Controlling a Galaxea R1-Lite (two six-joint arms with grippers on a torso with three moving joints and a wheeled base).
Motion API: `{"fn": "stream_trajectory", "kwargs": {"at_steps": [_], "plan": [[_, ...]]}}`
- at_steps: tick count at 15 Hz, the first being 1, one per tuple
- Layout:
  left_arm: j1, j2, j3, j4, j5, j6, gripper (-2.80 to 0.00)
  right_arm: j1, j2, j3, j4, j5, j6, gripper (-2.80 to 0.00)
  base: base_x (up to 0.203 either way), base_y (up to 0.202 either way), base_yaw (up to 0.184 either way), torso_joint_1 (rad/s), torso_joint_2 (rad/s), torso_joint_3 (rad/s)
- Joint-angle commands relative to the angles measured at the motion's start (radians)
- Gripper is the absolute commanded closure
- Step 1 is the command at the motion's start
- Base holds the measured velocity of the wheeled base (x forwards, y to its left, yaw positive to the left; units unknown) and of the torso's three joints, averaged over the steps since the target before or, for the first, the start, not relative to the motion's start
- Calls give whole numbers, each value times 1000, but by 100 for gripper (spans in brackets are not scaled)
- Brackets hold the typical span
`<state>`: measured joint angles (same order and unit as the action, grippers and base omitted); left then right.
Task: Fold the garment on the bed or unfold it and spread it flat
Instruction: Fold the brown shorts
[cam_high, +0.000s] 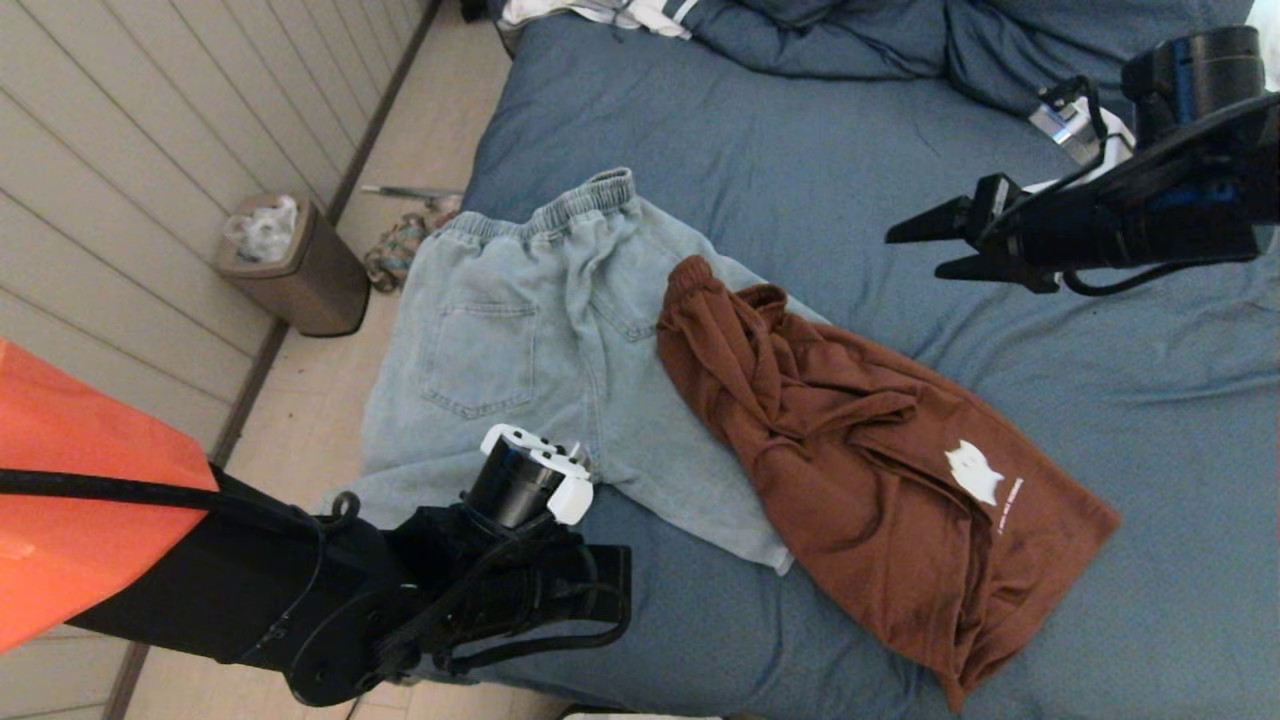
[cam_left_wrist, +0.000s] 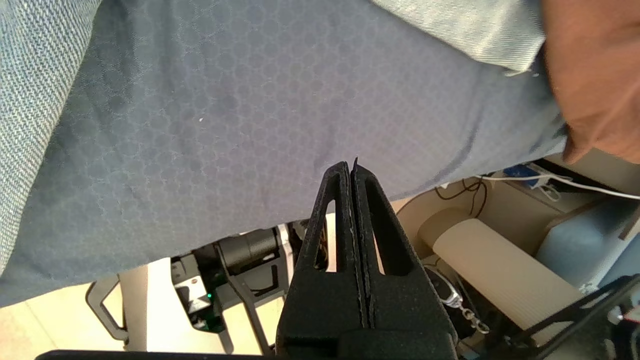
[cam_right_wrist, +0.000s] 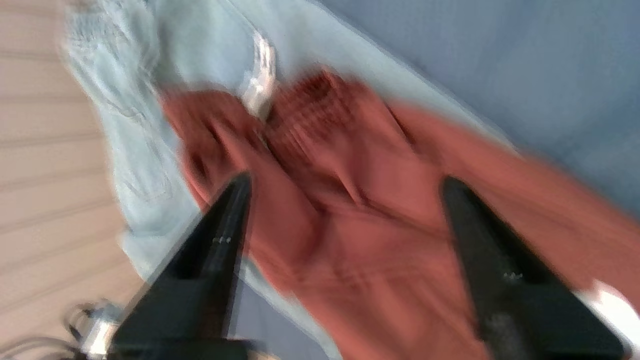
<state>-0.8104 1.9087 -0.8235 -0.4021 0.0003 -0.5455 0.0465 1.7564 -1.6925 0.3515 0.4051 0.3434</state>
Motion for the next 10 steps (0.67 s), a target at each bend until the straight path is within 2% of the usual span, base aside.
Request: {"fn": "stream_trajectory", "kwargs": {"at_steps": [1,4,6,8,10], "plan": [[0,-25,15,-1,-1,-10,0,-31,-140,213,-4,5,-54,0,0,0,0,0,0,0],[11,-59,25,-3,3,-23,0,-41,-264,517,-50,6,-172,0,0,0,0,0,0,0],[19,-59,29,-3,10,-43,0,-44,-344,693,-128,3,-248,0,0,0,0,0,0,0],[19,-62,40,-3,10,-44,0,-45,-381,824,-258,-15,-319,0,0,0,0,0,0,0],[19,-52,41,-3,9,-44,0,-44,-362,910,-378,-71,-443,0,0,0,0,0,0,0]]}}
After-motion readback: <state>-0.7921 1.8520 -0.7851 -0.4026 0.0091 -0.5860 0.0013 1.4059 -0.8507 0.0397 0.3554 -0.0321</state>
